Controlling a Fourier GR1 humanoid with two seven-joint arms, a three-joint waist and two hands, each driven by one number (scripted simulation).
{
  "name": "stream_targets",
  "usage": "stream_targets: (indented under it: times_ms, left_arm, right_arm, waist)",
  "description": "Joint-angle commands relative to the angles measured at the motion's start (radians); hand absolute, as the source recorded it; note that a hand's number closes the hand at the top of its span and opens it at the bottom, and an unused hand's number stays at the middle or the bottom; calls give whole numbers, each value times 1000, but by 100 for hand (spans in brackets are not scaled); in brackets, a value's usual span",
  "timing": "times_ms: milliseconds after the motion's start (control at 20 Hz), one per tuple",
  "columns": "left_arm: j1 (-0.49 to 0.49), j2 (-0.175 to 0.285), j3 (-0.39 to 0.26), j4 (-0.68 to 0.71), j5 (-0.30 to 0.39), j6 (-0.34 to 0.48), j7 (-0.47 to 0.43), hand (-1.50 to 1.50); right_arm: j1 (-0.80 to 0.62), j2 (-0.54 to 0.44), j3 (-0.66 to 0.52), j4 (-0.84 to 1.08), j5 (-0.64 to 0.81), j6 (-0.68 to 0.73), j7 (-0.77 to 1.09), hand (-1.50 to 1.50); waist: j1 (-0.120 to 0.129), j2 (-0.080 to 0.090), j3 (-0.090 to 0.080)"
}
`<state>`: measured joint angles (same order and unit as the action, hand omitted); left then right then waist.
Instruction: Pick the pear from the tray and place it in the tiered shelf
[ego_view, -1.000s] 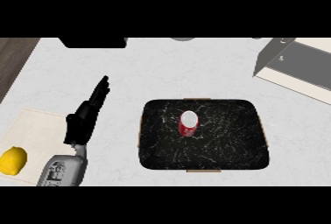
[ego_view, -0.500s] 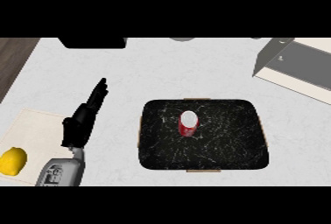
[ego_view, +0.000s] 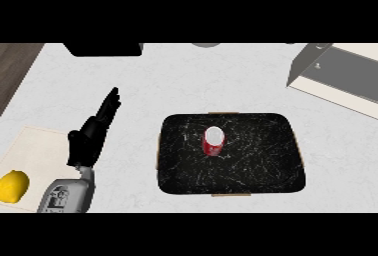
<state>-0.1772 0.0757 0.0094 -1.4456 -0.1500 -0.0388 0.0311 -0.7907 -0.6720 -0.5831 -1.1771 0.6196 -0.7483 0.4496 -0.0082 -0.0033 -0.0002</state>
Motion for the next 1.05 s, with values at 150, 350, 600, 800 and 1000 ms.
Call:
stream_targets:
  times_ms: [150,350,600,800,1000]
  left_arm:
    - [33,13,1,-51,5,-9,27,0]
    - [45,-5,-2,-43,-2,12,8,0]
    - [41,-31,-15,-49,-21,44,37,0]
    - [89,2,6,-44,1,7,-26,0]
    - [102,-9,-12,-98,-2,12,27,0]
  right_arm:
    - [128,-81,-132,-232,-13,54,235,-150]
    - [323,-98,-240,-340,-99,224,341,-150]
    - [565,-87,-430,-509,-264,409,351,-150]
    - [748,-68,-566,-618,-371,578,343,-150]
    - [887,83,-766,-714,-556,673,247,-150]
  waist:
    - [-10,-6,-1]
    - [-27,-8,0]
    - [-48,-10,1]
    - [-50,-10,0]
    - [-36,-9,1]
